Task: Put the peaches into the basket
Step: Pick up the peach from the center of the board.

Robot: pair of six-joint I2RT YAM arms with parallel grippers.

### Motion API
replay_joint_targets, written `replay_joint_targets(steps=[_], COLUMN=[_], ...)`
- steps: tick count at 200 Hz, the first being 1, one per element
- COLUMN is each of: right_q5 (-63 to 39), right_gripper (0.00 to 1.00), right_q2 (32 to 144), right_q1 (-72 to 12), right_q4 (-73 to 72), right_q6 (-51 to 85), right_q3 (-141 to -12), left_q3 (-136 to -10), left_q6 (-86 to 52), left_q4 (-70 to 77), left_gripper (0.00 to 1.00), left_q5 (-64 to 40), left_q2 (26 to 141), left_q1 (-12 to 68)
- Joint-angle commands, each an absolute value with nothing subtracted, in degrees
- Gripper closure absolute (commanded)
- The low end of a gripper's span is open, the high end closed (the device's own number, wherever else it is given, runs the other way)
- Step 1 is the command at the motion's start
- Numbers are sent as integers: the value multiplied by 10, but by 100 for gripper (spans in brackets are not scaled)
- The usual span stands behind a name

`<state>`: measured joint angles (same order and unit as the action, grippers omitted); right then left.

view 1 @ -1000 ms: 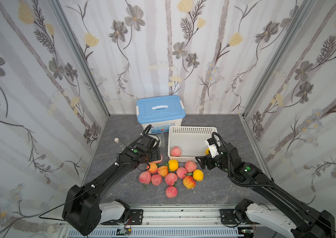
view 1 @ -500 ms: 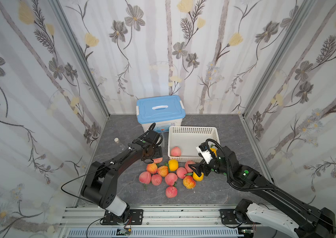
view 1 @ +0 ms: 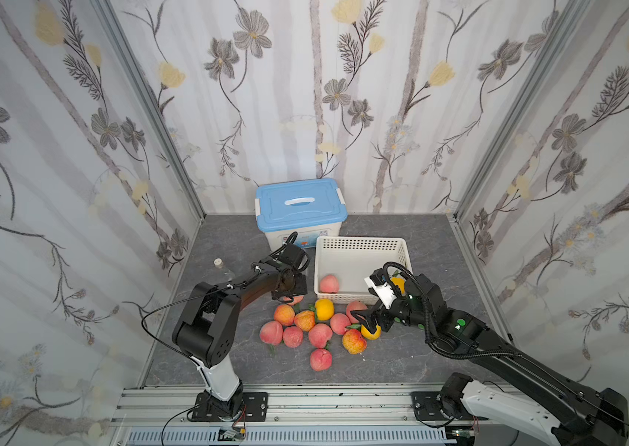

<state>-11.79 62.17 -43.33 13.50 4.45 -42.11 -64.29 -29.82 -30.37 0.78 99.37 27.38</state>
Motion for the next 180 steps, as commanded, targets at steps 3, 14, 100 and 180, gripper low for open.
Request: replay_joint_targets(steps=[3,14,100,180], right_q5=[-117,-120,-145,-26], right_gripper=[5,5,5,5], right_q2=[625,626,622,598], right_q1=[-435,-436,-447,-446], right_q4=[130,133,140,160], right_q6=[31,31,20,58], right_q3=[-427,-429,-433,-441], left_q3=[-641,-639,-641,-839], left_q6=[-295,-295,-292,-215], left_q4=[-293,-292,-299,-362], left_gripper=[30,31,36,34], left_q5=[2,3,9,52], left_q2=[997,996,927,972], left_q1=[274,273,277,380])
